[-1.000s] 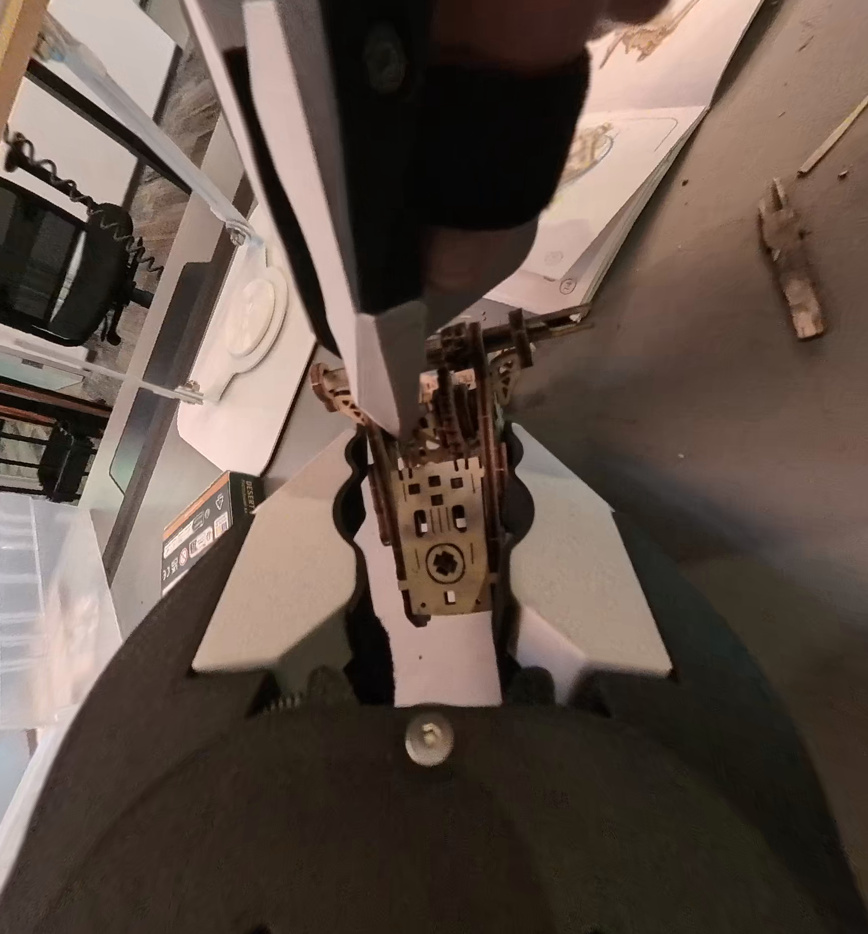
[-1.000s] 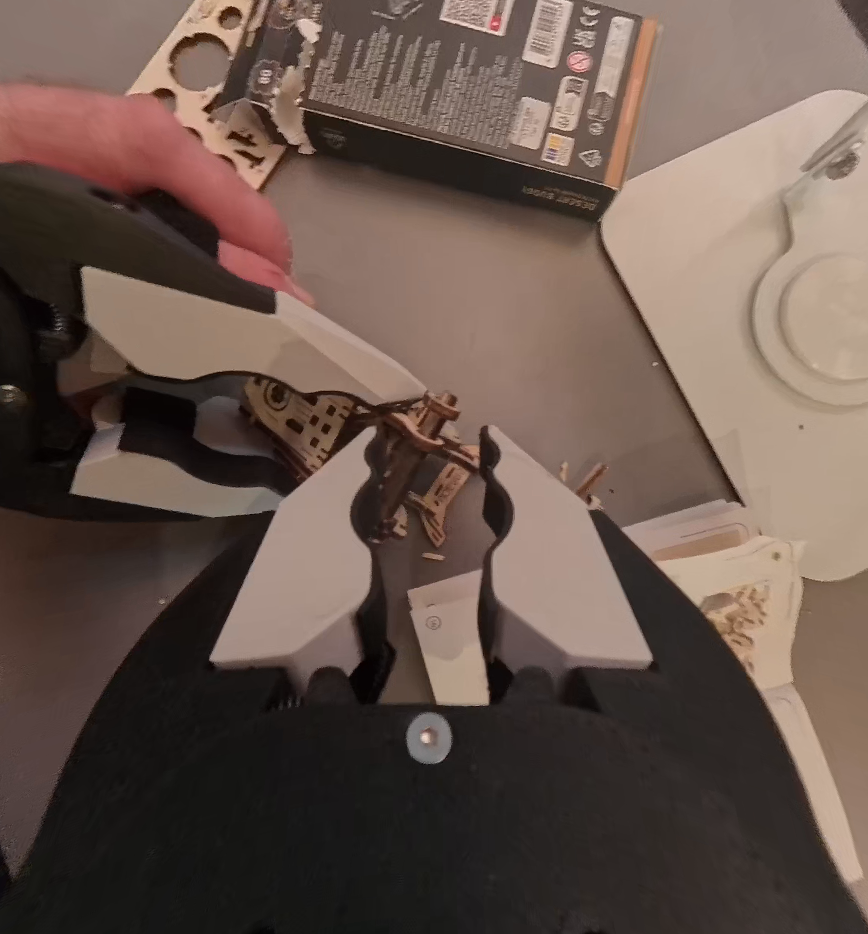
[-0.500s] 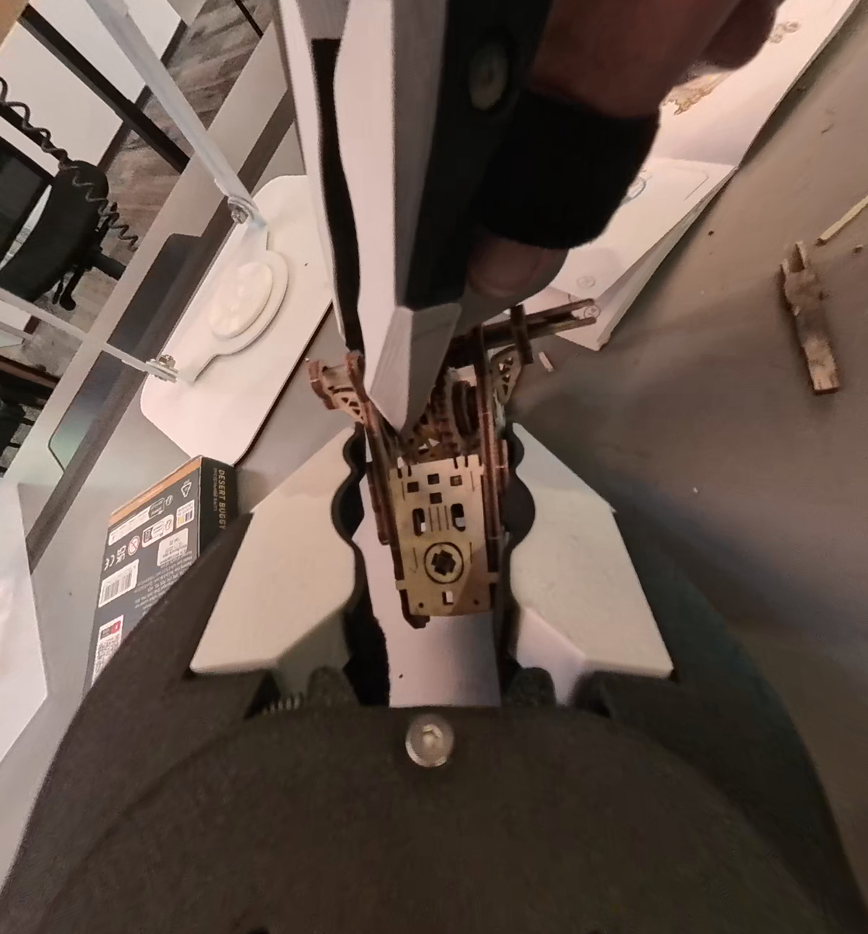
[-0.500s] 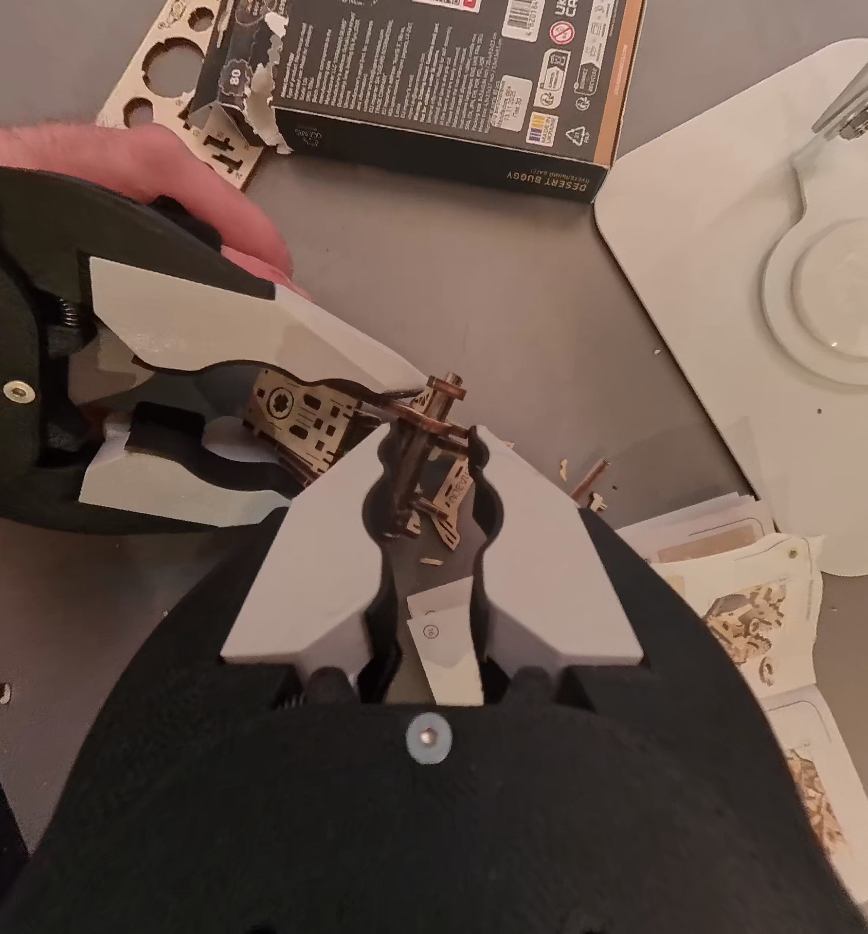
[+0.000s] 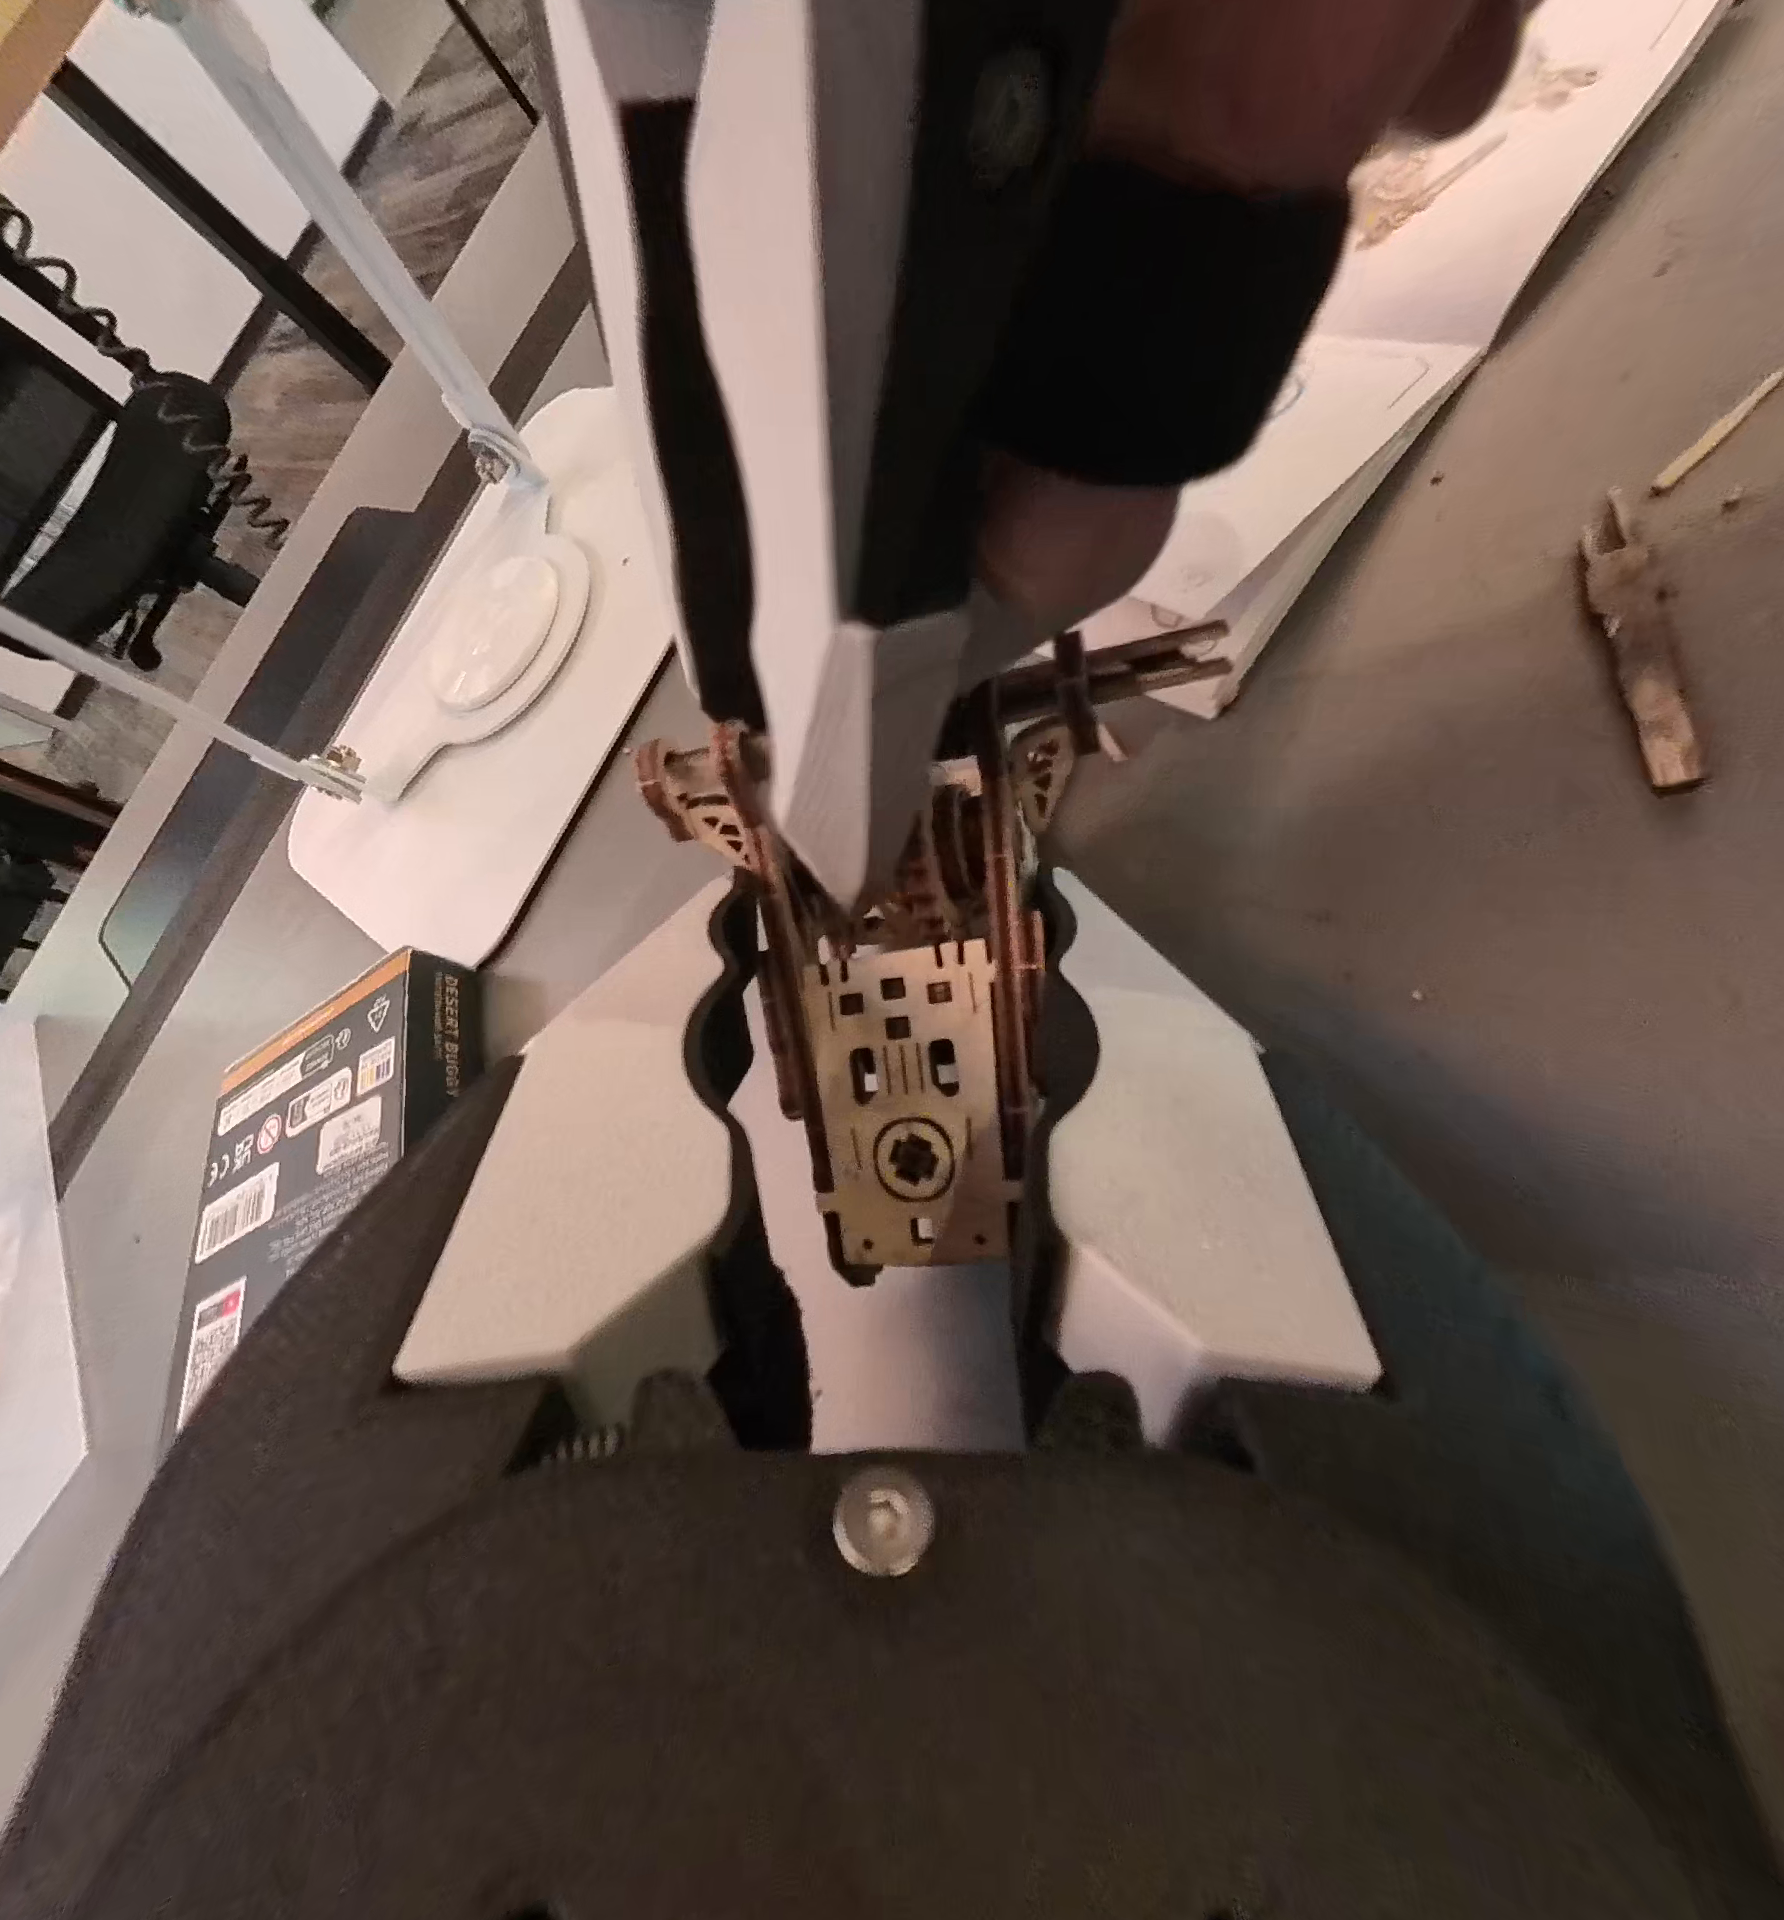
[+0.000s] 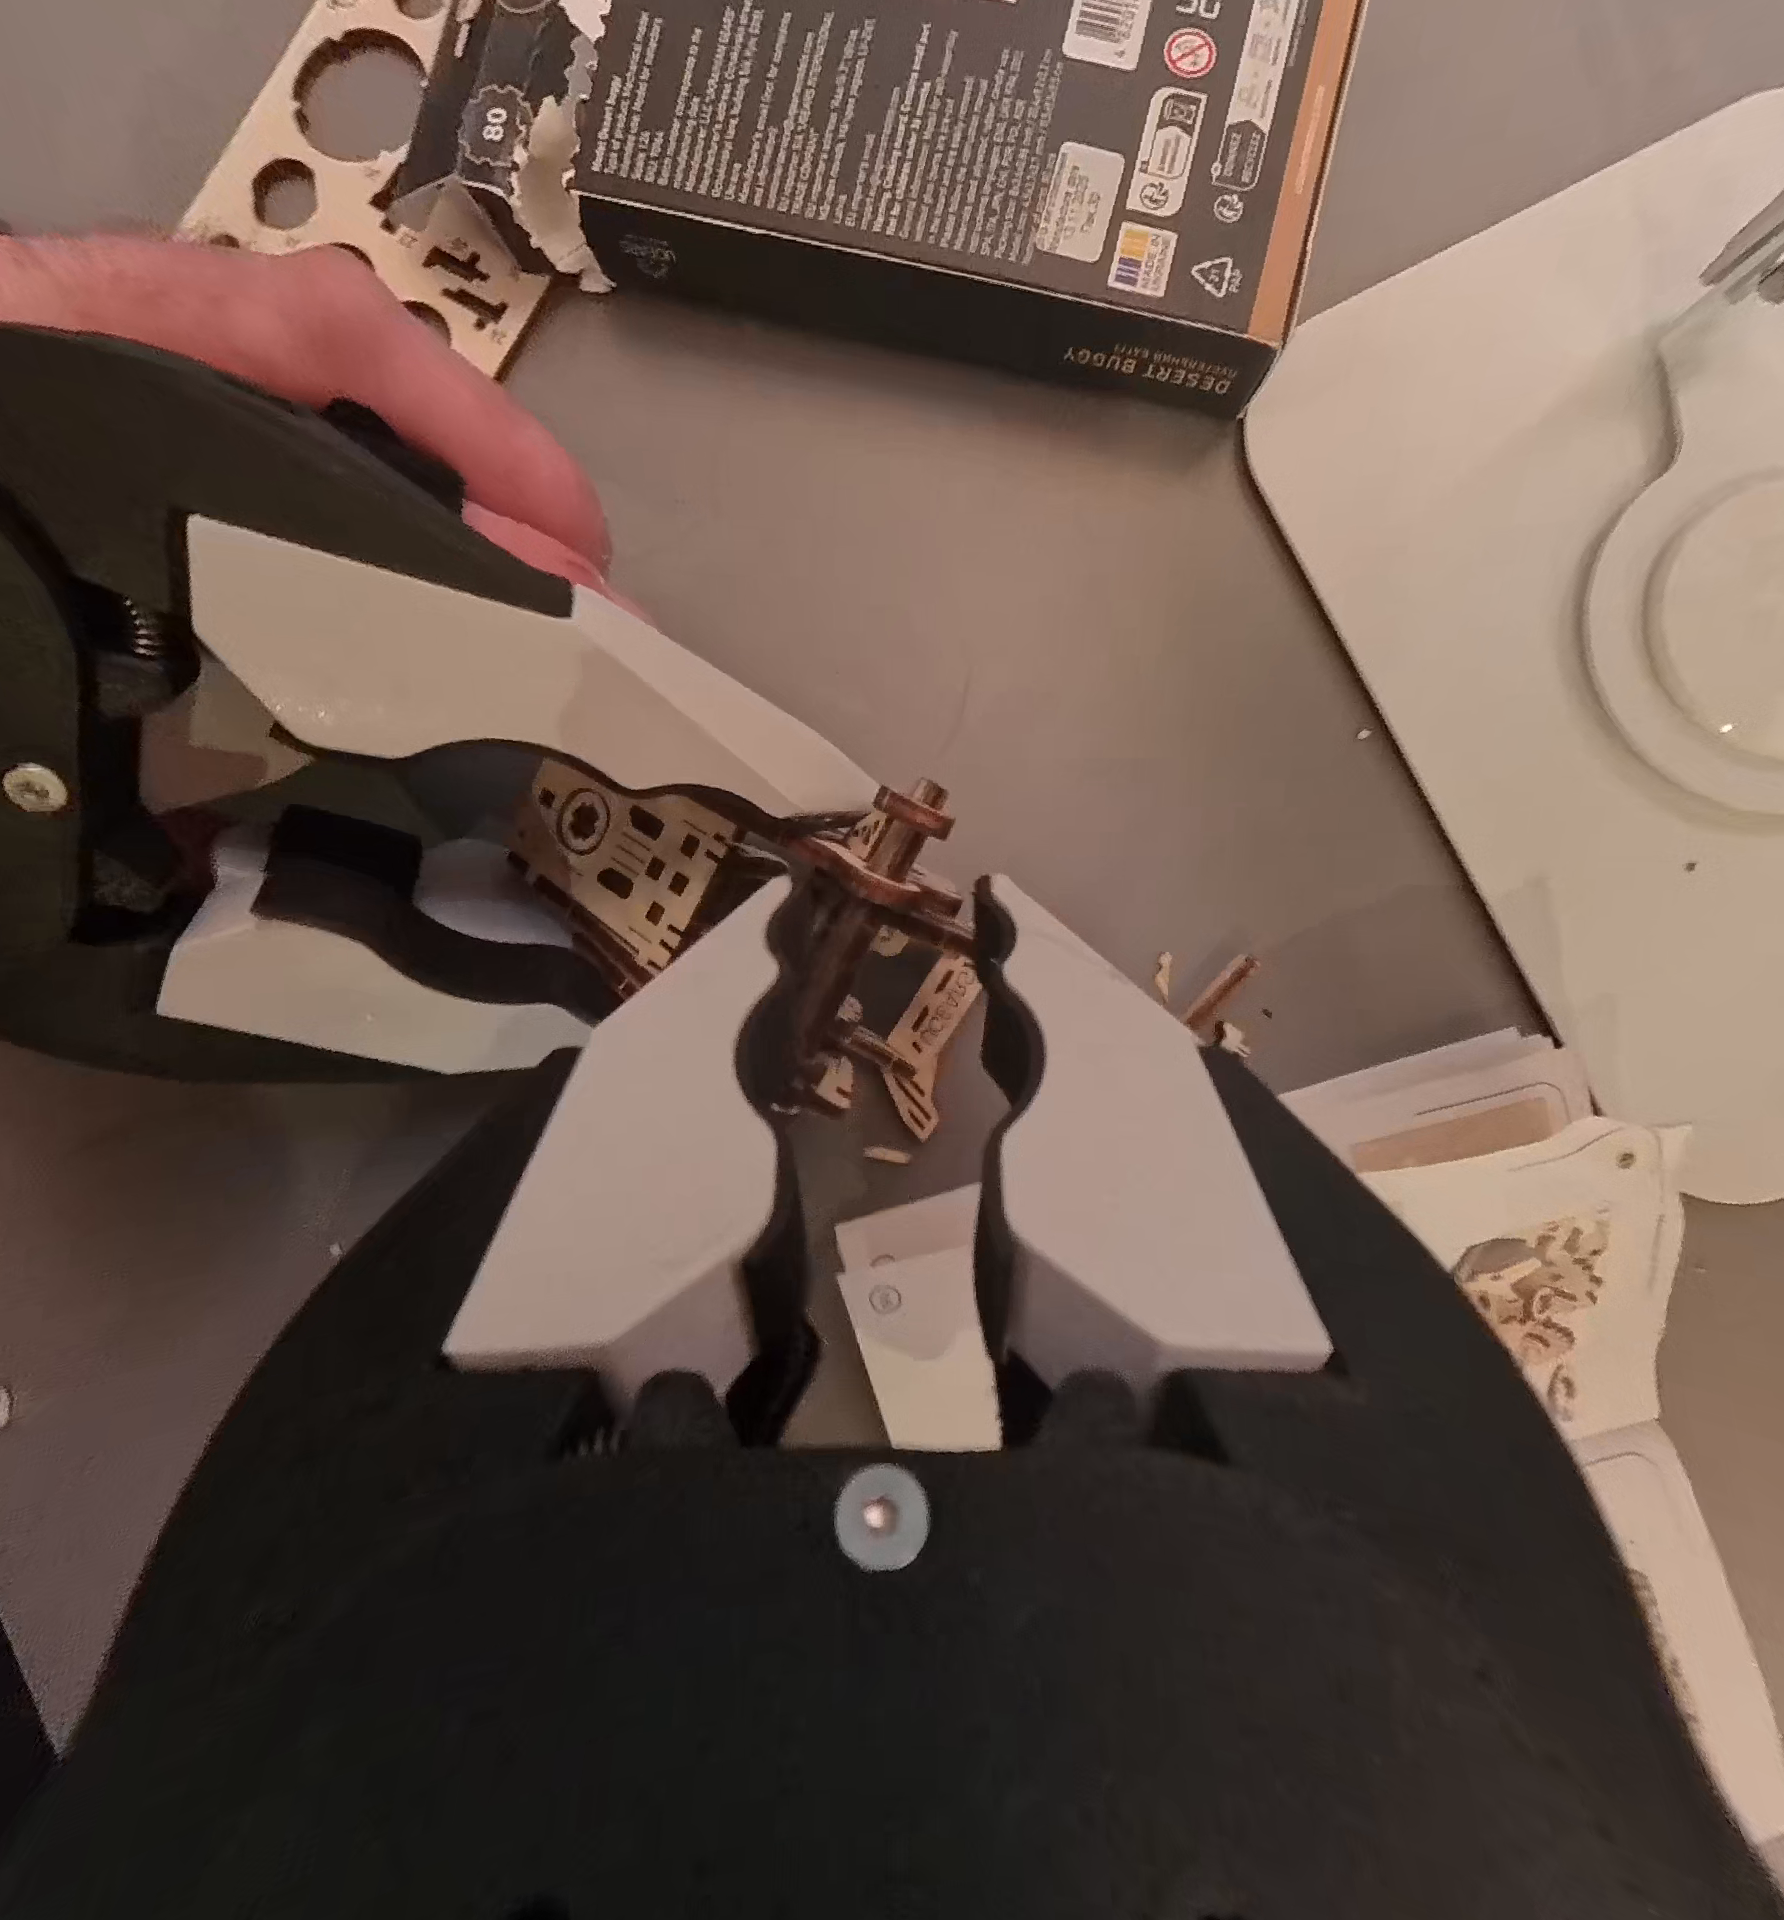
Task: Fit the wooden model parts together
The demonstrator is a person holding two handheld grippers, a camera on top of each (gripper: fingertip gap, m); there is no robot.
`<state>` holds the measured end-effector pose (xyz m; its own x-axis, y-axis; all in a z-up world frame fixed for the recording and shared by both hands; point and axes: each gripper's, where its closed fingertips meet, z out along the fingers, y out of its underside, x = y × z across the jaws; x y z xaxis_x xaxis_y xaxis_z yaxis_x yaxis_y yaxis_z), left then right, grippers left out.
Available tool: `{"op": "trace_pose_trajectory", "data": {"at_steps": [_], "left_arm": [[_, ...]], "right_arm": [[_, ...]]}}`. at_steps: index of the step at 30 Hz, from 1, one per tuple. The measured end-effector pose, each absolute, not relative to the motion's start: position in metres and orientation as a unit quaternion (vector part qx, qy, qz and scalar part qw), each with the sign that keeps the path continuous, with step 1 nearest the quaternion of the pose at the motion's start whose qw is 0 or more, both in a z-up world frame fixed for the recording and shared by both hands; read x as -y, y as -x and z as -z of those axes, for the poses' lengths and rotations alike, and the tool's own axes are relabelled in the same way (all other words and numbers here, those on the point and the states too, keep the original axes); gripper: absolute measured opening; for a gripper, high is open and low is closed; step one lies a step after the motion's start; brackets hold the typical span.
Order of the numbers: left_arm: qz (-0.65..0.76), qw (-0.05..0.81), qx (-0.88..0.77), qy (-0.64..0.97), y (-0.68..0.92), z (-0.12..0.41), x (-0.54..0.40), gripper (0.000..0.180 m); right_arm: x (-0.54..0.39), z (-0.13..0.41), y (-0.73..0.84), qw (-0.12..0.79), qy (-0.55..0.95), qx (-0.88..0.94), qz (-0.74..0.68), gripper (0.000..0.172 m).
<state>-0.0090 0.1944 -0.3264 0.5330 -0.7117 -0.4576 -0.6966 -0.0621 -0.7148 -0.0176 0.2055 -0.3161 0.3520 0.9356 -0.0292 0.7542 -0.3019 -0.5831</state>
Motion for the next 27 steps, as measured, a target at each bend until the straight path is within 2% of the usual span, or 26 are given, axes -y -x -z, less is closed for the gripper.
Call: {"op": "trace_pose_trajectory", "data": {"at_steps": [1,5,7,12,13,15,18,27], "left_arm": [[0.007,0.486,-0.484,0.728,0.009,0.327,-0.194,0.051],[0.015,0.487,-0.484,0.727,0.011,0.327,-0.195,0.051],[0.018,0.488,-0.49,0.722,0.01,0.326,-0.194,0.051],[0.028,0.489,-0.496,0.717,0.011,0.326,-0.193,0.05],[0.029,0.489,-0.497,0.716,0.012,0.326,-0.194,0.05],[0.039,0.49,-0.496,0.715,0.015,0.326,-0.194,0.05],[0.035,0.493,-0.507,0.706,0.014,0.326,-0.192,0.051],[0.048,0.493,-0.509,0.704,0.011,0.327,-0.191,0.051]], "right_arm": [[-0.204,0.313,0.015,0.254,0.773,0.551,-0.184,0.037],[-0.196,0.291,0.004,0.268,0.723,0.589,-0.24,0.05],[-0.196,0.292,-0.007,0.25,0.706,0.606,-0.268,0.043],[-0.196,0.297,-0.008,0.238,0.646,0.676,-0.262,0.055],[-0.195,0.296,-0.005,0.232,0.64,0.682,-0.269,0.051],[-0.199,0.295,-0.001,0.221,0.64,0.677,-0.287,0.057],[-0.204,0.284,0.003,0.212,0.649,0.644,-0.345,0.043],[-0.214,0.308,0.016,0.229,0.68,0.588,-0.373,0.042]]}}
